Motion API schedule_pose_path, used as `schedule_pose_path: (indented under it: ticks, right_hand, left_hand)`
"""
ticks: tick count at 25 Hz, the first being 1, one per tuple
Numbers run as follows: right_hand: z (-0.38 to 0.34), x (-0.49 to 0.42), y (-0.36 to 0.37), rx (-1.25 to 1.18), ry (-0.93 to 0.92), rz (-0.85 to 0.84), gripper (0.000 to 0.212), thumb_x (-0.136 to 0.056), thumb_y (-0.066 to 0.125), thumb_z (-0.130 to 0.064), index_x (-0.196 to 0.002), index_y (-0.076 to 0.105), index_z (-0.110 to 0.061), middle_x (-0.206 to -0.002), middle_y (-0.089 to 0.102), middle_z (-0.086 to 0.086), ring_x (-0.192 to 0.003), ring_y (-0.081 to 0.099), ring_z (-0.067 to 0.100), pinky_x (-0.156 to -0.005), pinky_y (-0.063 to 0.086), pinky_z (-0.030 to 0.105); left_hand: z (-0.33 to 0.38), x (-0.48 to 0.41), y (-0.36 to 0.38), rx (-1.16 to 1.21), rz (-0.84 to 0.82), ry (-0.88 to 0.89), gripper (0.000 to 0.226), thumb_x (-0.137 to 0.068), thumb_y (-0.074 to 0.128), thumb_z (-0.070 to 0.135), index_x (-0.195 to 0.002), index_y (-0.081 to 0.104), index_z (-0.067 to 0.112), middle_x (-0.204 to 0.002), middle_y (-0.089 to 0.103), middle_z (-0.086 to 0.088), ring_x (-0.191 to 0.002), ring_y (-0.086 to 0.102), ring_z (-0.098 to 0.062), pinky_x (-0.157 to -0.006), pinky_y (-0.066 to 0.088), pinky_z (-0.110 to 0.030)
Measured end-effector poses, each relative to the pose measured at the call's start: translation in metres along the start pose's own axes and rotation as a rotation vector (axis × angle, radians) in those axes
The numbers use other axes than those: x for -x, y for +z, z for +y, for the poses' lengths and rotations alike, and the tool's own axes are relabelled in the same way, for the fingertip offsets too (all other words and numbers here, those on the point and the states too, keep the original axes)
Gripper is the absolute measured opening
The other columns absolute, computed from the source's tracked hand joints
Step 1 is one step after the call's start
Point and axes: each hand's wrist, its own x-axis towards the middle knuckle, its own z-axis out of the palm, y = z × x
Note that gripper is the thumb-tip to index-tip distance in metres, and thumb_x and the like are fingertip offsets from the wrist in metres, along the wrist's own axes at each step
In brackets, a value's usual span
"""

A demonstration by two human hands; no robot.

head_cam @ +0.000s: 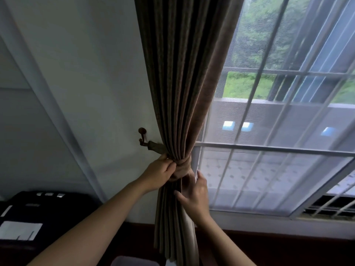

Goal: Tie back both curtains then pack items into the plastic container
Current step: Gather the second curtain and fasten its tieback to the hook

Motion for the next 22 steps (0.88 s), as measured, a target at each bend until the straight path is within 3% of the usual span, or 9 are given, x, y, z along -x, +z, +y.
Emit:
schedule_pose_path:
  ticks: [2,5,7,10,15,18,22]
  right_hand:
    - [-0.010,-0.013,0.003,-0.033,0.019,-0.030,0.107,-0.058,0.074,-0.054,-0.143,0.016,-0.025,-0.144,0.039,0.001,-0.131,0.040,0.020,-0.104,0.041,0.041]
    - [-0.028,-0.020,0.014,-0.137,0.019,0.030,0.101,-0.052,0.080,-0.051,-0.136,0.025,-0.034,-0.112,0.053,-0.023,-0.104,0.058,0.010,-0.085,0.052,0.038]
    - [-0.033,-0.021,0.023,-0.127,0.084,0.068,0.097,-0.054,0.078,-0.053,-0.135,0.027,-0.034,-0.115,0.057,-0.015,-0.105,0.061,0.018,-0.087,0.050,0.044]
    - [-0.027,-0.027,0.024,-0.048,0.143,0.061,0.087,-0.059,0.074,-0.050,-0.132,0.034,-0.025,-0.116,0.062,-0.001,-0.108,0.060,0.027,-0.095,0.044,0.046]
    - [-0.014,-0.043,0.009,0.155,0.145,-0.018,0.045,-0.071,0.066,-0.046,-0.107,0.052,-0.023,-0.109,0.064,-0.002,-0.102,0.060,0.025,-0.085,0.043,0.039]
    - [-0.006,-0.049,0.005,0.214,0.095,-0.033,0.038,-0.077,0.063,-0.044,-0.107,0.056,-0.022,-0.110,0.066,-0.001,-0.099,0.061,0.027,-0.079,0.042,0.036]
    - [-0.007,-0.052,0.004,0.240,0.080,-0.033,0.040,-0.077,0.063,-0.045,-0.111,0.055,-0.025,-0.111,0.065,-0.002,-0.099,0.062,0.027,-0.073,0.043,0.033]
  left_hand:
    - [-0.003,0.006,0.000,-0.052,-0.003,0.052,0.036,-0.100,0.036,0.033,-0.119,0.057,0.012,-0.130,0.049,-0.002,-0.106,0.056,-0.016,-0.090,0.047,-0.030]
    - [-0.011,0.012,-0.007,-0.226,-0.036,0.123,0.045,-0.097,0.036,0.045,-0.119,0.056,0.012,-0.128,0.049,-0.004,-0.103,0.059,-0.022,-0.085,0.049,-0.034]
    - [-0.016,0.016,-0.016,-0.419,-0.089,0.179,0.055,-0.092,0.034,0.054,-0.119,0.053,0.010,-0.130,0.047,-0.006,-0.100,0.059,-0.025,-0.081,0.048,-0.035]
    - [-0.016,0.019,-0.031,-0.602,-0.181,0.238,0.039,-0.096,0.042,0.041,-0.117,0.046,0.009,-0.125,0.052,-0.010,-0.103,0.057,-0.026,-0.077,0.044,-0.032]
    - [-0.018,0.041,-0.033,-0.221,-0.093,0.181,0.018,-0.096,0.047,0.034,-0.103,0.051,0.018,-0.078,0.063,0.000,-0.070,0.063,-0.009,-0.064,0.047,-0.023]
    - [-0.012,0.054,-0.029,-0.055,-0.081,0.295,0.010,-0.094,0.049,0.034,-0.091,0.052,0.024,-0.068,0.062,0.002,-0.057,0.061,-0.001,-0.056,0.049,-0.021]
    - [-0.025,0.057,-0.048,-0.017,-0.051,0.269,0.010,-0.092,0.054,0.031,-0.084,0.051,0.035,-0.065,0.061,0.011,-0.056,0.063,-0.002,-0.055,0.049,-0.016]
